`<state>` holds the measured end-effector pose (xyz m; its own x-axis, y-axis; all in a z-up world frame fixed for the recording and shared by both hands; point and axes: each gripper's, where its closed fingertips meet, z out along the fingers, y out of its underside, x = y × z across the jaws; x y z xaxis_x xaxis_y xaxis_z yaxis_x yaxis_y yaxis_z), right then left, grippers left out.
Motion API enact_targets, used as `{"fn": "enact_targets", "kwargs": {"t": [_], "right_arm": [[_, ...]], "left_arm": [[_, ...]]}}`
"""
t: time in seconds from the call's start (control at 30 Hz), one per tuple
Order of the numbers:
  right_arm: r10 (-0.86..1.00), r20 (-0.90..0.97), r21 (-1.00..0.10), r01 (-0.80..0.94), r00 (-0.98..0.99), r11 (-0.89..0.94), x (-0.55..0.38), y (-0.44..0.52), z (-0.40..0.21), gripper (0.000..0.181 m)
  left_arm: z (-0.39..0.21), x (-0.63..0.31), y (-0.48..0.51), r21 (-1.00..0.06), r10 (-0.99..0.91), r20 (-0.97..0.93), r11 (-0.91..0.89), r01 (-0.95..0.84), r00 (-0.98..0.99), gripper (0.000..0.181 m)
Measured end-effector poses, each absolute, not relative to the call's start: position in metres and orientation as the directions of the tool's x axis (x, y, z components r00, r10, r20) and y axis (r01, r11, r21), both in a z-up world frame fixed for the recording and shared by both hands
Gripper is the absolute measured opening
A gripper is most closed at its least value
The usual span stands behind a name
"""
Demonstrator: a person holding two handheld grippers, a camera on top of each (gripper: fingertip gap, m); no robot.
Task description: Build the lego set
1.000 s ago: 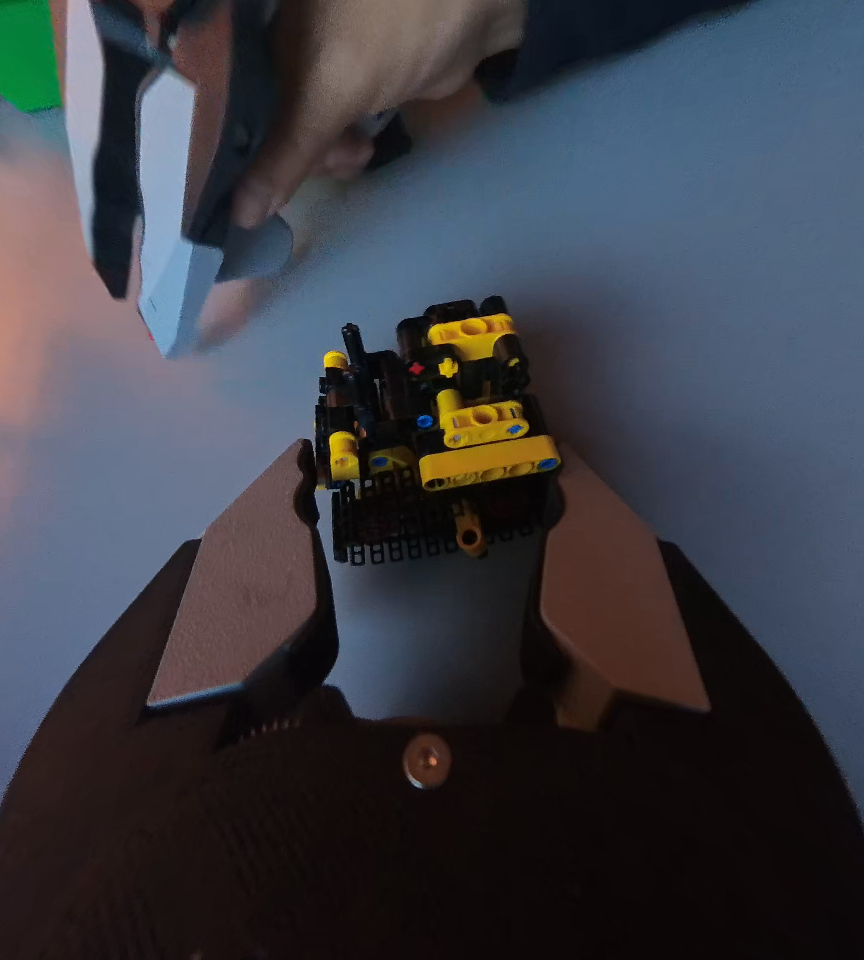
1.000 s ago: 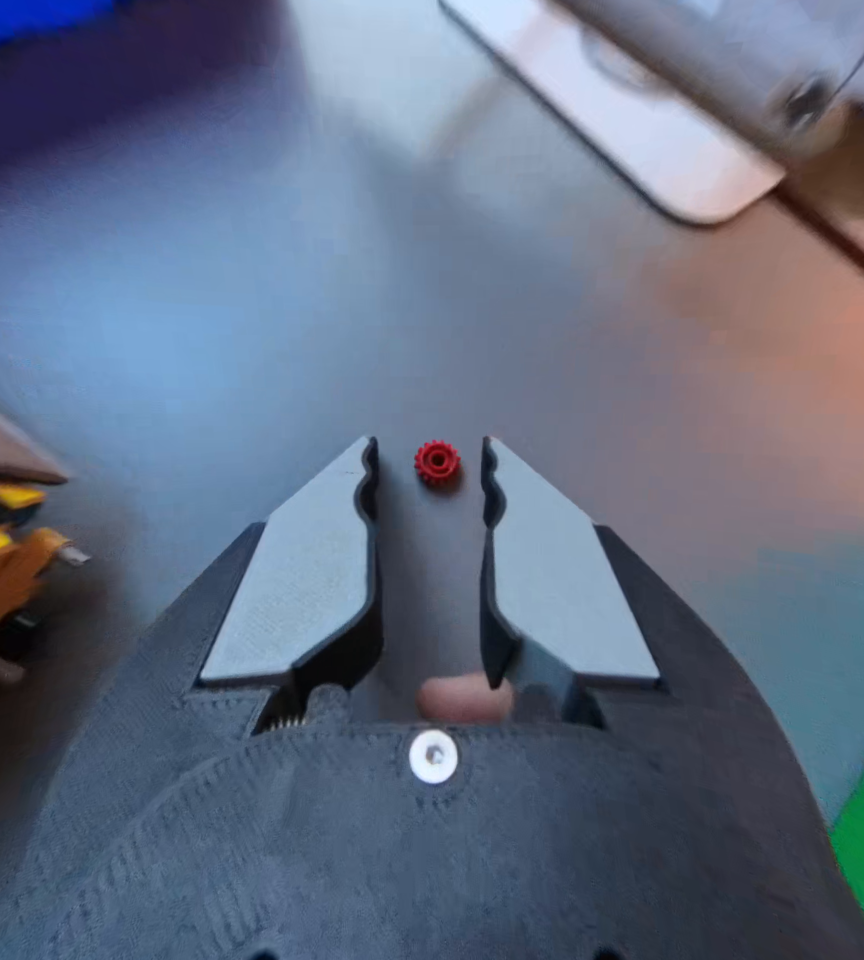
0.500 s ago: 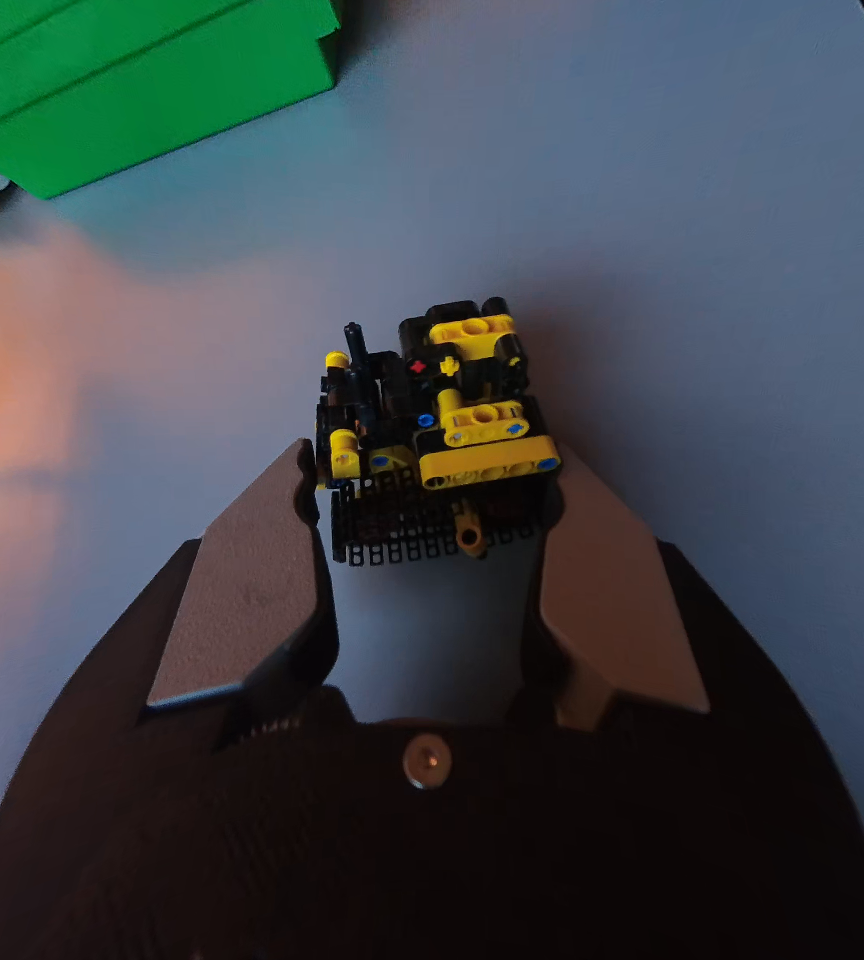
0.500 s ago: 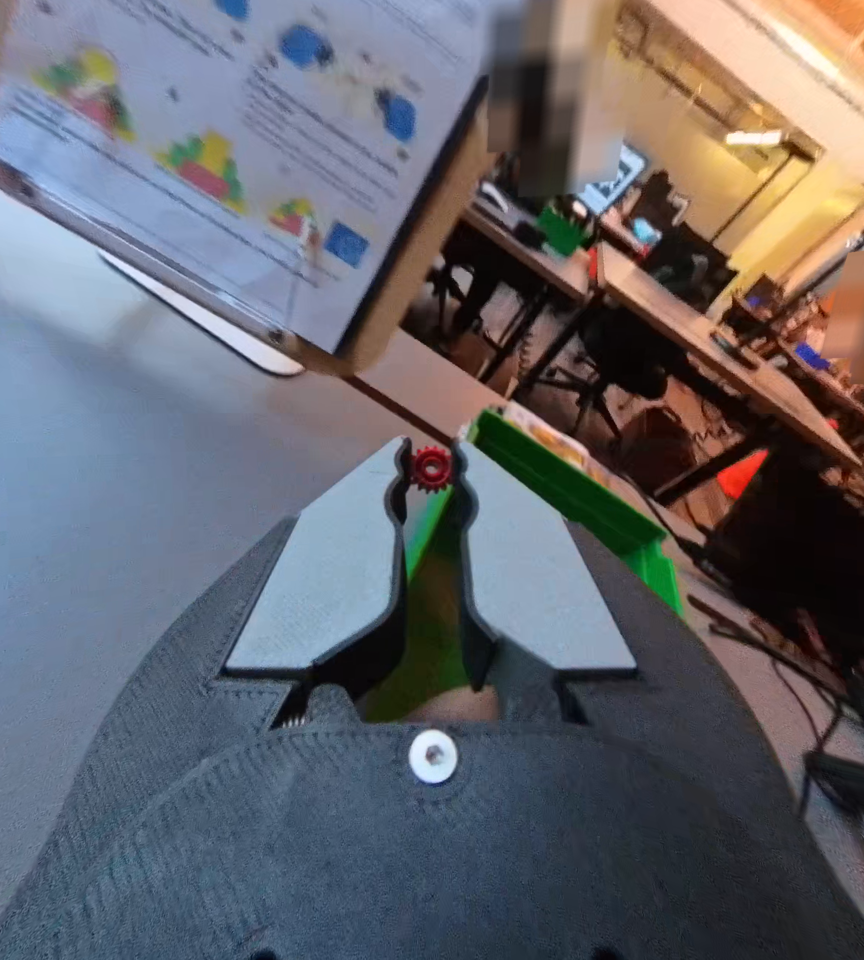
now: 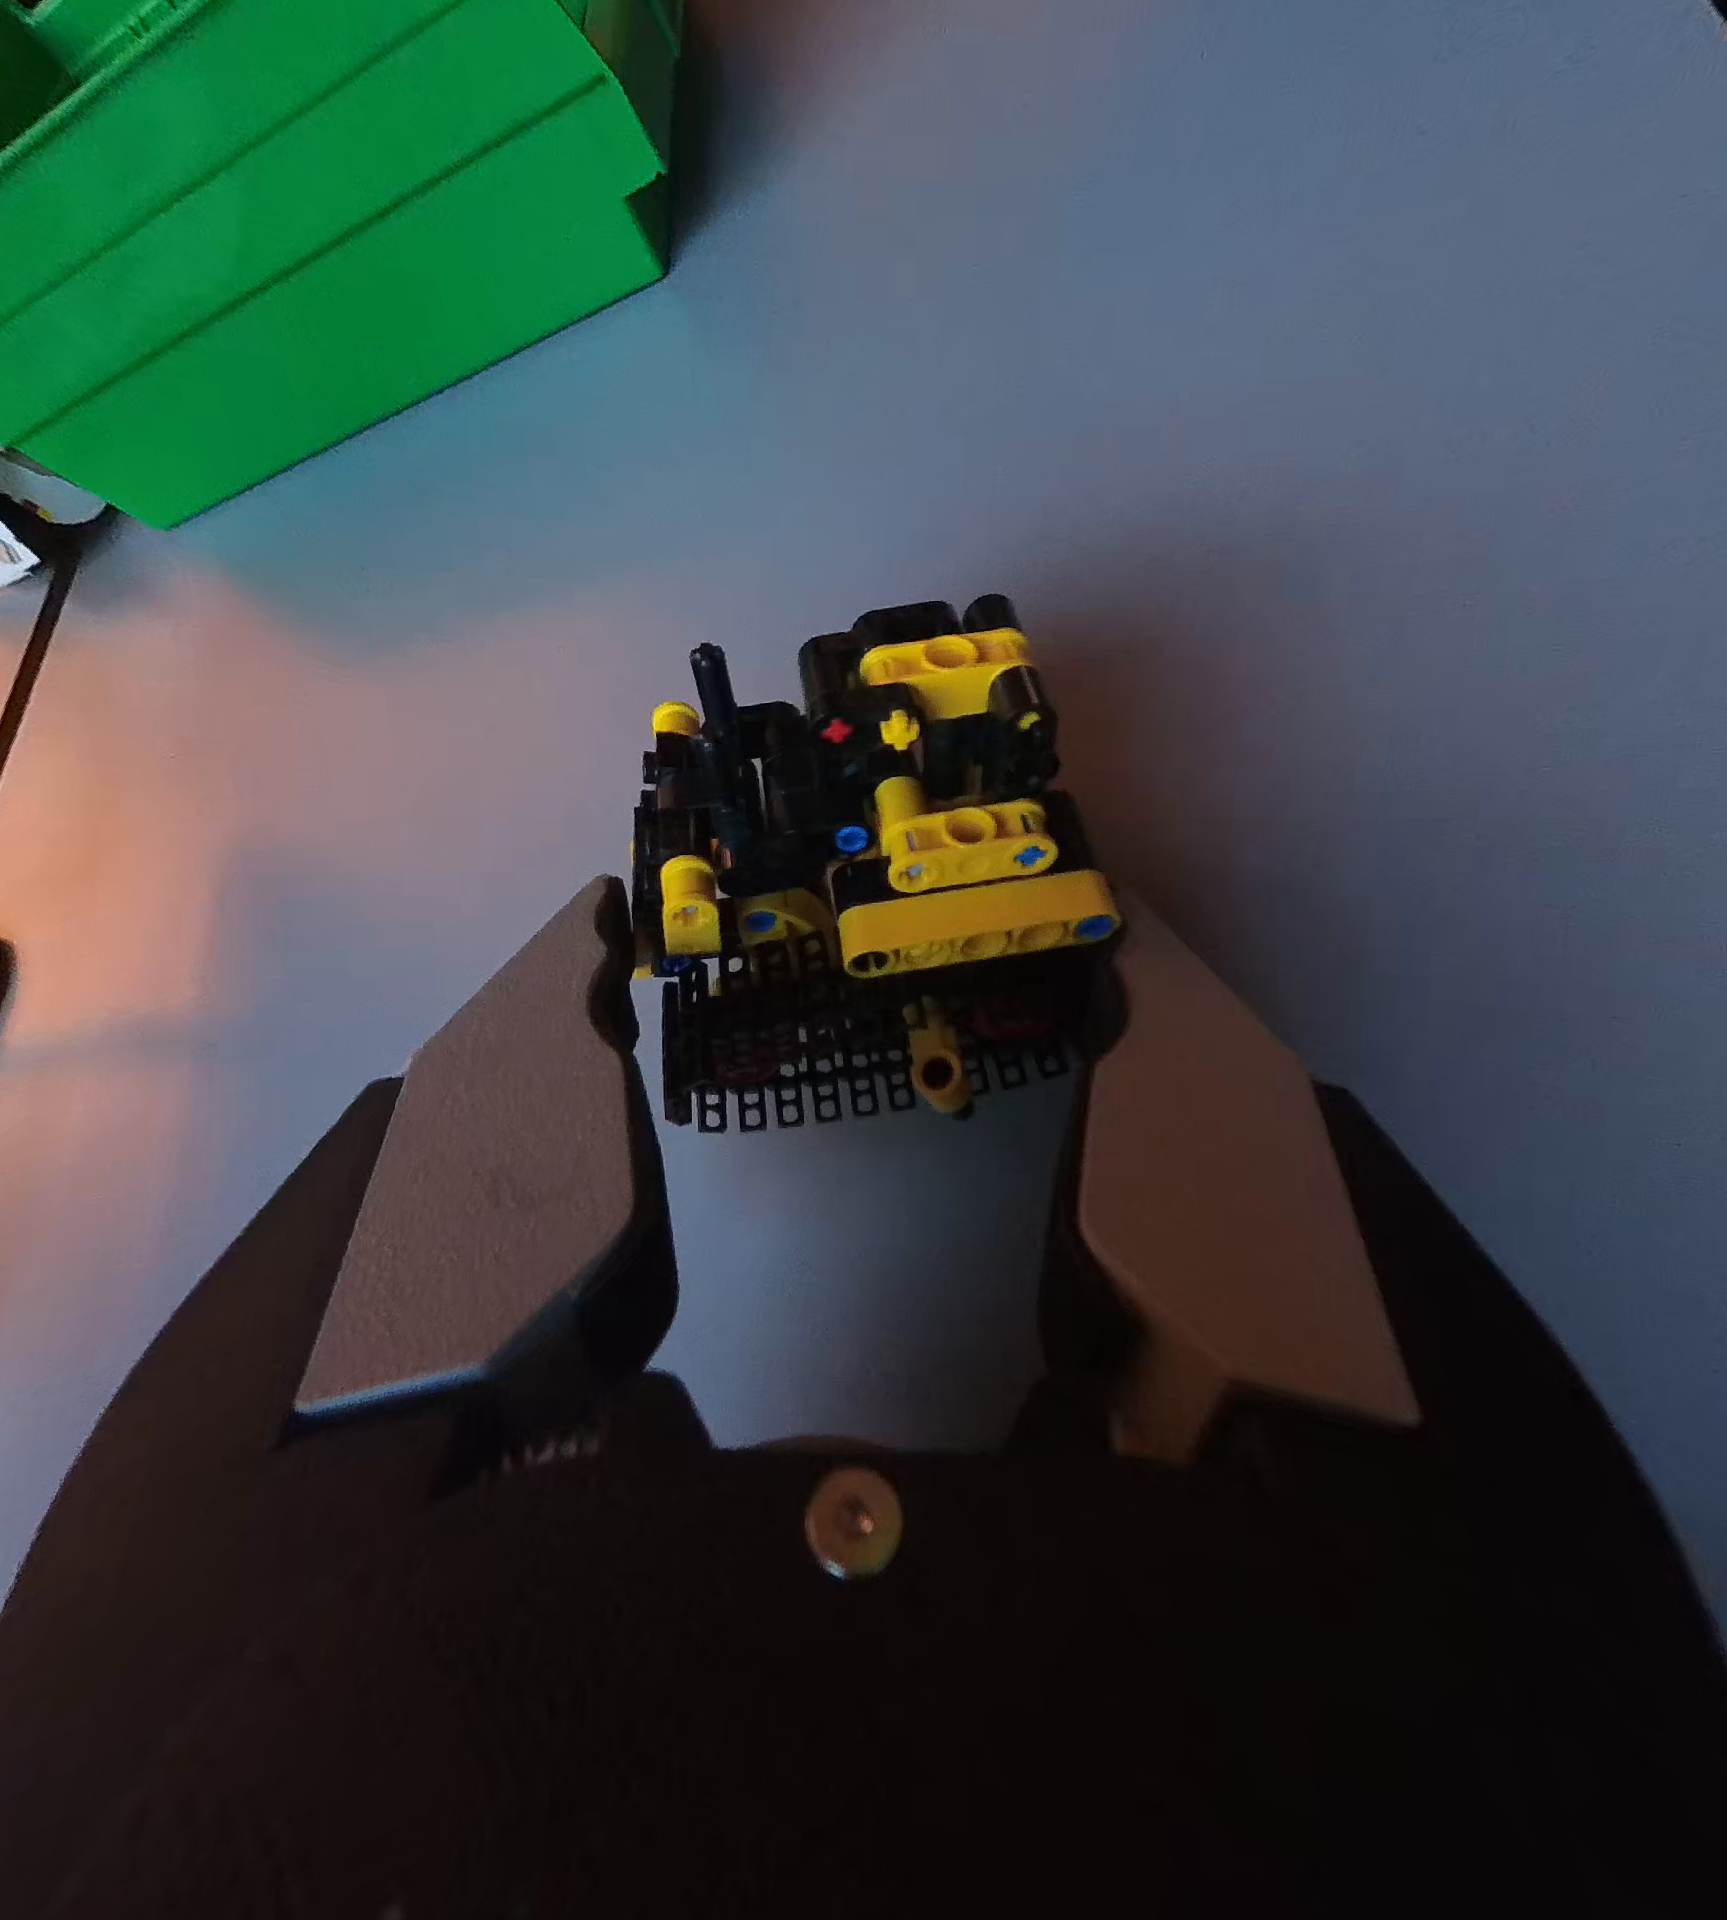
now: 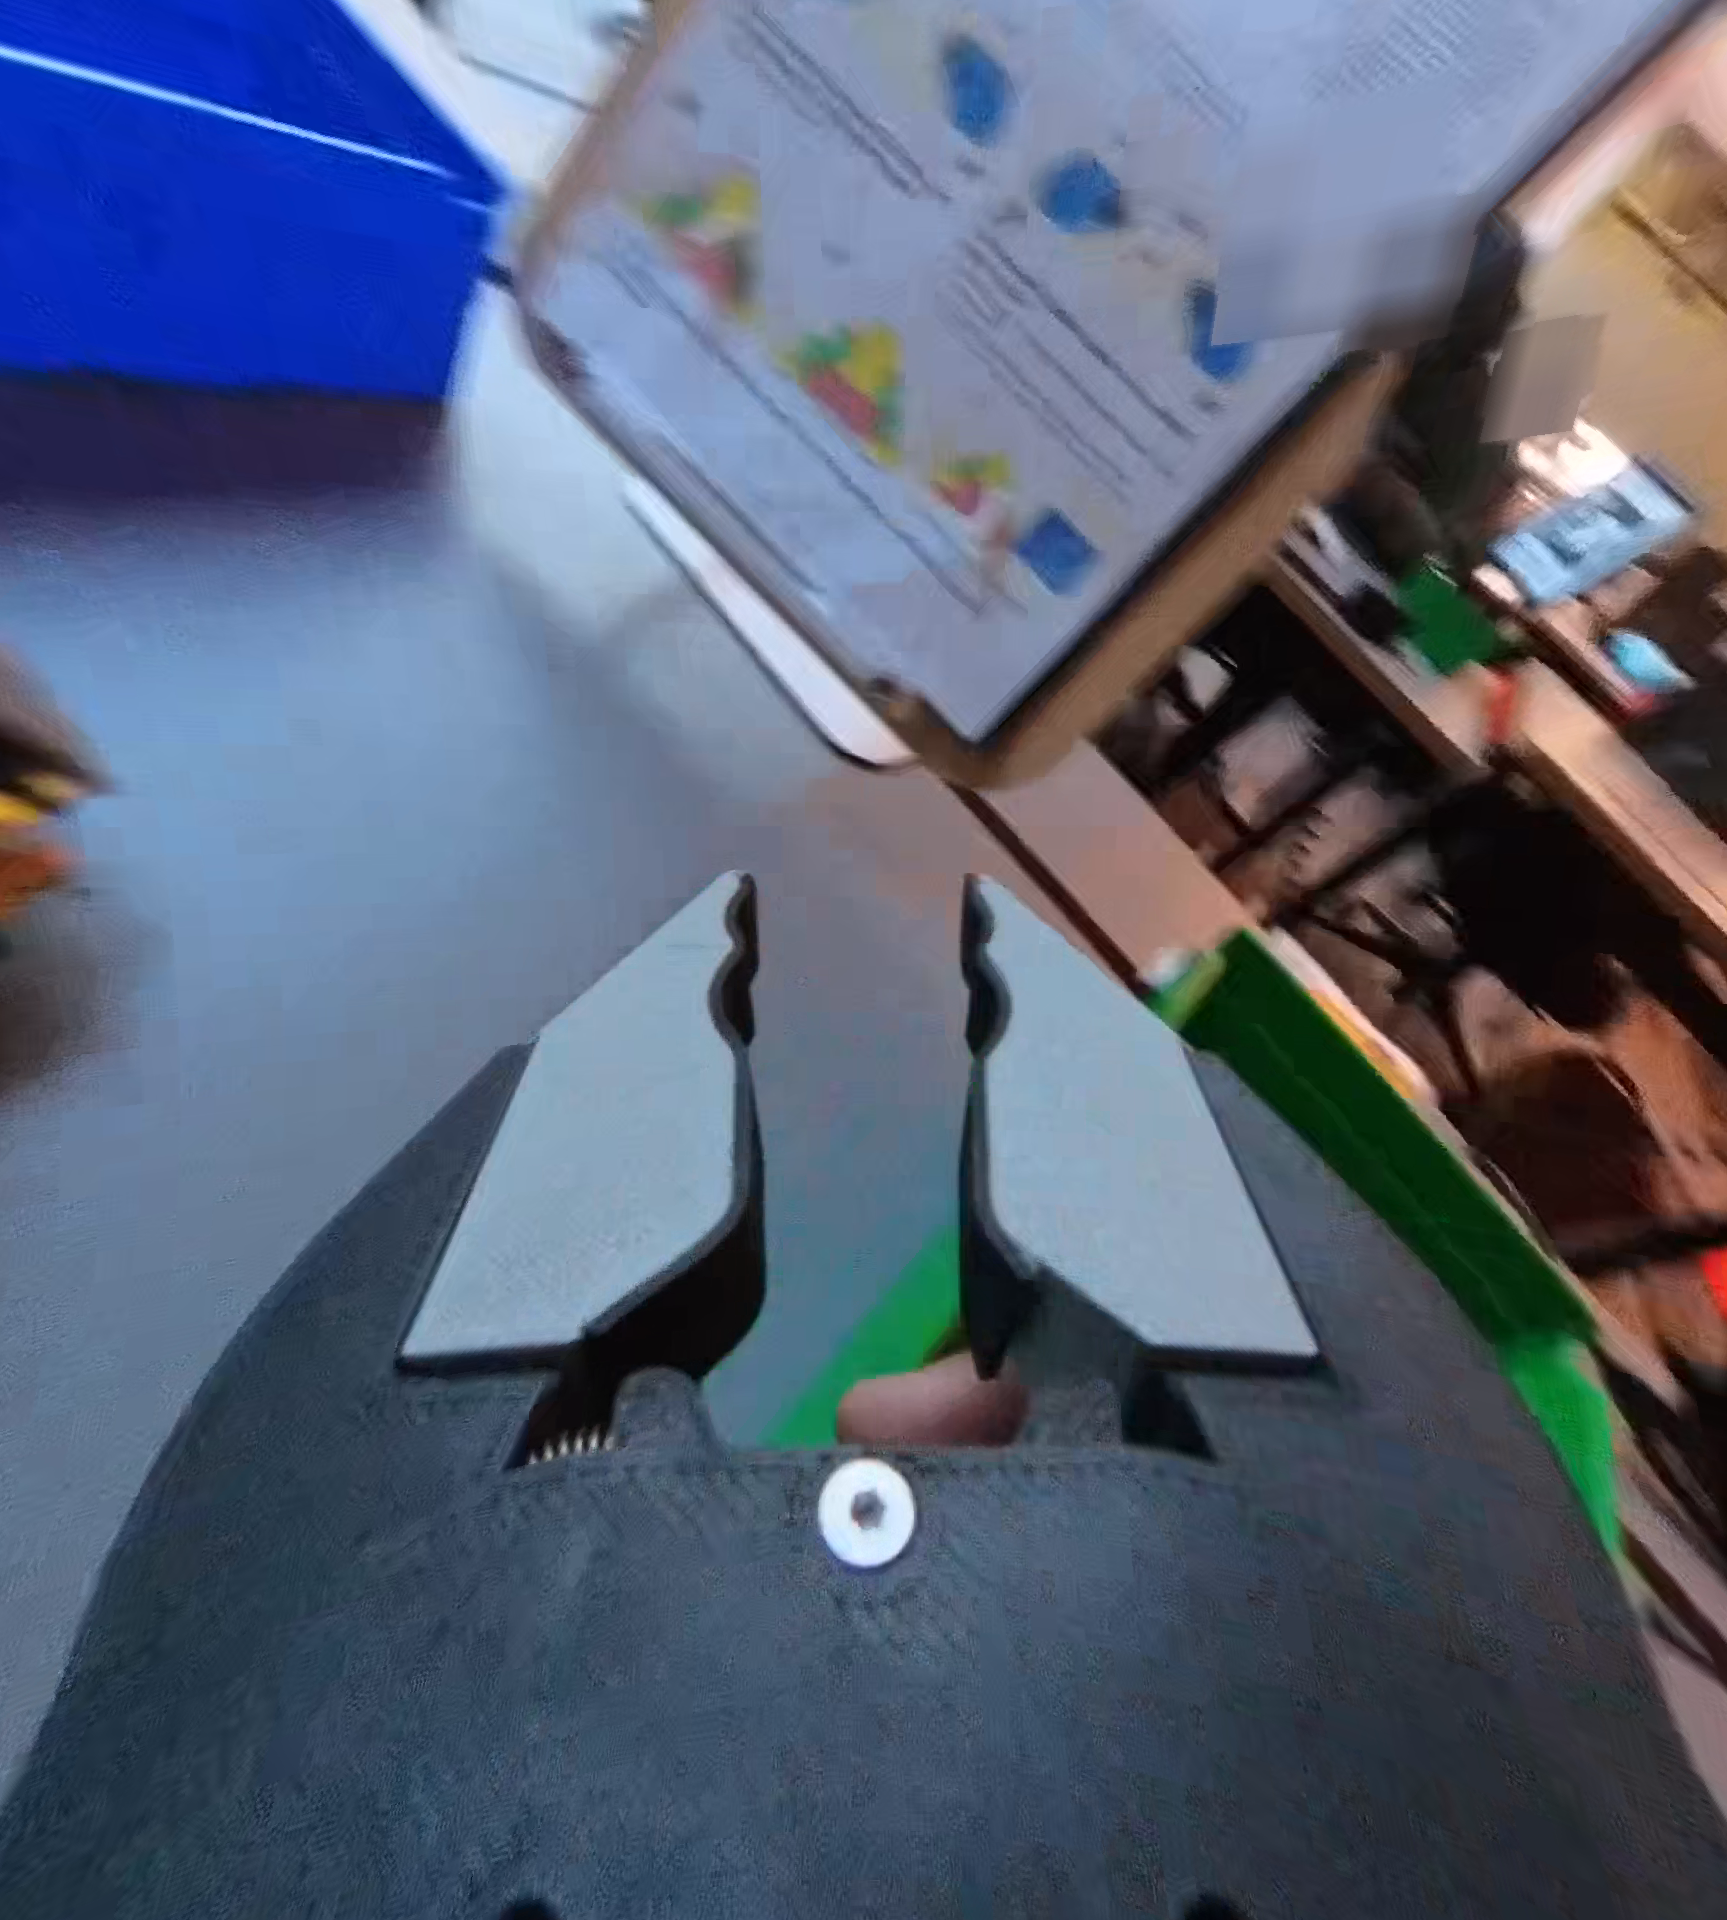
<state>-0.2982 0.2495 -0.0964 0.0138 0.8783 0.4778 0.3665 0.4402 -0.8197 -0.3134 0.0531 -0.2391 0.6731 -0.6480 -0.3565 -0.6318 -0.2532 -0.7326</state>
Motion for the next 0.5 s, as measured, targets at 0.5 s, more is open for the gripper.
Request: {"fn": "enact_targets", "kwargs": {"t": [0.5], "right_arm": [[0.641, -0.009, -0.814, 0.378, -0.767, 0.442, -0.284, 0.047, -0.227, 0.0]], "left_arm": [[-0.224, -0.304, 0.038, -0.635, -0.529, -0.648, -0.022, -0.772, 0.548, 0.085]]}}
